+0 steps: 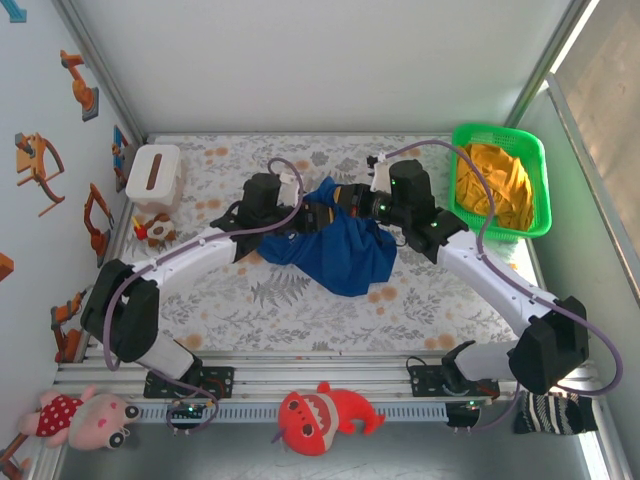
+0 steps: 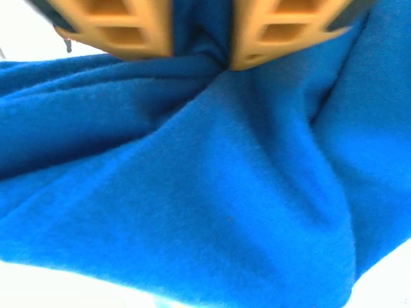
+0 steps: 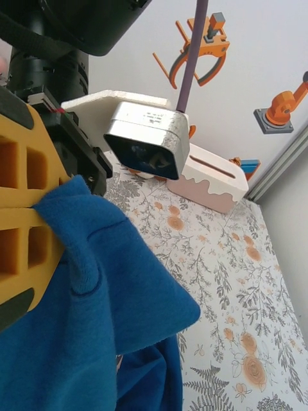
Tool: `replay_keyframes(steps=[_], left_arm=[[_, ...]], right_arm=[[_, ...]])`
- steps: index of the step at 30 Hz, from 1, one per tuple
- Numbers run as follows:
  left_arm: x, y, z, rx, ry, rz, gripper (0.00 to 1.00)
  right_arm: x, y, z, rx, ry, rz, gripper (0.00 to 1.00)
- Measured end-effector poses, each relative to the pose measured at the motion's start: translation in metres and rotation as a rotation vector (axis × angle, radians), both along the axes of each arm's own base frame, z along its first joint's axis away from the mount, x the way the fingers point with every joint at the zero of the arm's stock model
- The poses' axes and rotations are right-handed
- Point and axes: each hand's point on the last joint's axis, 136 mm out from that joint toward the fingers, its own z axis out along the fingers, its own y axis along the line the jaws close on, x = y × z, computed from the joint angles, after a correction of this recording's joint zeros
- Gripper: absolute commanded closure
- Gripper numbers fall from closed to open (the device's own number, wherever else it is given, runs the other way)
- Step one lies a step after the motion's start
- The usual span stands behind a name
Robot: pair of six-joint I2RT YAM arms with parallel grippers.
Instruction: Fold the inside-out t-shirt
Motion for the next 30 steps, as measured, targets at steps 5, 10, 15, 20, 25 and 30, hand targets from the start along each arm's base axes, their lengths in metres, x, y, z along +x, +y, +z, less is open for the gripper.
replay_keyframes(steps=[5,10,15,20,25,30], left_arm=[[0.001,0.001,0.009,0.002,-0.022,0.003,1.00],[-0.006,0.013,0.060,-0.057,-0.130,0.032,1.00],[-0.029,0.038,0.104,-0.148,-0.280,0.068,0.98],[-0.047,0.040,0.063,-0.121,-0.222,0.016,0.63],[-0.065,0.038,0.037,-0.100,-0.150,-0.068,0.30],[-0.059,0.044,0.019,-0.017,-0.135,-0.031,0.30]], right_arm=[[0.012,-0.015,-0.004,-0.011,0.015,-0.060,1.00],[0.042,-0.060,-0.013,-0.027,0.056,-0.239,1.00],[0.051,-0.085,-0.041,-0.032,0.130,-0.343,1.00],[0.048,-0.081,-0.067,-0.031,0.183,-0.332,1.00],[0.051,-0.076,-0.073,-0.018,0.182,-0.285,1.00],[0.045,-0.064,-0.065,0.006,0.151,-0.199,1.00]])
